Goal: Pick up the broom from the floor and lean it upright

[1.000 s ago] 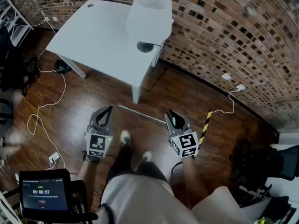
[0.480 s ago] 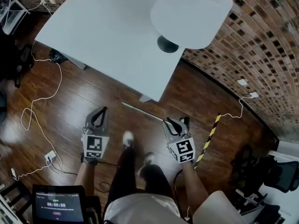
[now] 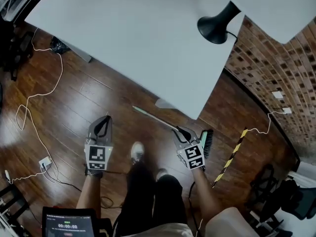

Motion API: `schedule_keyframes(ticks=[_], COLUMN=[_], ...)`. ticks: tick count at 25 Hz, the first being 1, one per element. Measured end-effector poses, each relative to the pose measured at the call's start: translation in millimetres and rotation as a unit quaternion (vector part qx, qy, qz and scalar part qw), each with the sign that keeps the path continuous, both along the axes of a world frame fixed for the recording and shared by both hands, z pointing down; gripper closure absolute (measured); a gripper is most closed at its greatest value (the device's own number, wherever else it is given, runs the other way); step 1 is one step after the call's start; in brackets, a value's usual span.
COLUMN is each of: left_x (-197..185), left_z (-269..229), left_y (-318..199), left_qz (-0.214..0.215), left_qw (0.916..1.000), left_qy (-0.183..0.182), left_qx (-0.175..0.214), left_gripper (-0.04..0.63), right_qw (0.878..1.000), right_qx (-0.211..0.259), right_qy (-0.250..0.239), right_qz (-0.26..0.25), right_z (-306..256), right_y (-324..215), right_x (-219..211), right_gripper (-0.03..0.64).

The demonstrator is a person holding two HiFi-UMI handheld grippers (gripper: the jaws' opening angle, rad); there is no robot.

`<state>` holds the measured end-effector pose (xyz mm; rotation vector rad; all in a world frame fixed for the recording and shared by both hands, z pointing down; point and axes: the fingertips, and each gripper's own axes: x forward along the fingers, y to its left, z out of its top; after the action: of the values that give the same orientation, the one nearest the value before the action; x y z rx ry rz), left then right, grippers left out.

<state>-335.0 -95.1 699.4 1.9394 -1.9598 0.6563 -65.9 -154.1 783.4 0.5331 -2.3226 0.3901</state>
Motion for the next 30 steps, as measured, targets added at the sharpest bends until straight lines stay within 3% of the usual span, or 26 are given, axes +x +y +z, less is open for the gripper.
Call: schedule_keyframes(ticks=[3, 7, 9, 19, 25, 30], left_x=[-1.3, 3.4, 7.7, 24.9, 32.9, 39.8], left_z=[42.2, 105.1, 135.3, 266.0, 319.3, 327.0], left_y=[3.4, 4.4, 5.7, 24.5, 28.5, 27.0], left_qz=[-0.008, 0.011, 0.013, -0.008, -0.003, -0.011], left_qw=[0.9999, 0.9995, 0.9994, 0.9993, 0.9994, 0.9991], left_qy=[0.002, -0.03, -0.03, 0.03, 0.033, 0.039], left_qx=[0.006, 0.004, 0.005, 0.02, 0.014, 0.012], left_gripper=[0.595, 0.595, 0.595, 0.595, 0.595, 0.595], right_qw=[1.0, 0.998, 0.997, 0.988, 0.98, 0.966], right_qx=[-0.012, -0.024, -0.03, -0.044, -0.065, -0.081], right_qy=[0.01, 0.03, 0.036, 0.095, 0.128, 0.17], right_qz=[-0.018, -0.05, -0.061, -0.115, -0.136, -0.178], right_z=[61.0, 150.9, 189.2, 345.4, 410.0, 444.3], right_y=[6.3, 20.8, 25.5, 15.6, 14.1, 20.2], right_x=[-4.4, -10.2, -12.1, -15.2, -22.1, -22.8], right_gripper=[0.522, 0.518, 0.518, 0.514, 0.506, 0.501])
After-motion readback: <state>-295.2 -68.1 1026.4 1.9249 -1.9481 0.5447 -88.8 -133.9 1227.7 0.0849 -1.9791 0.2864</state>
